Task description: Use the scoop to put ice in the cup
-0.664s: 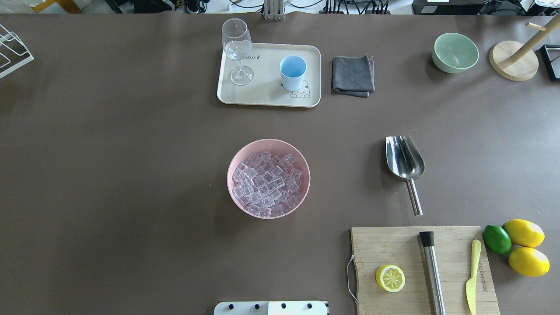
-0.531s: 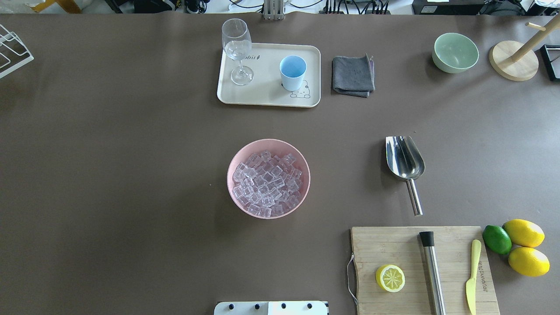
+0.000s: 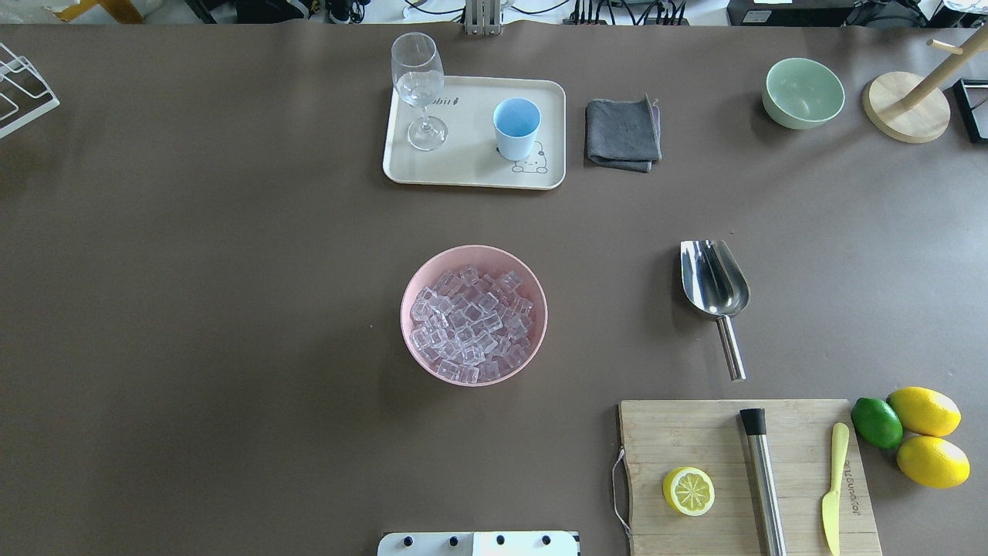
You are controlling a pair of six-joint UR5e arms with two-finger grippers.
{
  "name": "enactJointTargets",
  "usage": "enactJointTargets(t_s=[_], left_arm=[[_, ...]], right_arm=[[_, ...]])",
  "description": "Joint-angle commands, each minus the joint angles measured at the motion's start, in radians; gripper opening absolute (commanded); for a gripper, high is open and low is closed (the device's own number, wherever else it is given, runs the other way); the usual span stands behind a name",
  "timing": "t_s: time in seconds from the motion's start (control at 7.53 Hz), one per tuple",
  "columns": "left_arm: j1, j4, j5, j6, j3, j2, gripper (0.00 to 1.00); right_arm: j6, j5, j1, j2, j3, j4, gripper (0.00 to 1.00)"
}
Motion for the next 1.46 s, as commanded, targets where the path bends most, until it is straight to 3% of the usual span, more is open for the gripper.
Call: enactJointTargets(t_s=[0.0,0.53,1.33], left_arm=[[0.006,-0.021,-0.014,0.003,0.037,-0.022,0.98],[0.119,-0.172,0.023,0.0,0.074,-0.048,0.98],[0.144,-0.194,0.026,-0.002,0.065,-0.081,0.98]], right_arm=[[-0.002,0.0,0.0,0.017,0.003,0.001,1.0],[0.019,0.006,-0.014,0.017,0.098,0.023,0.99],[0.552,0.014,-0.381,0.023,0.353,0.02,0.99]])
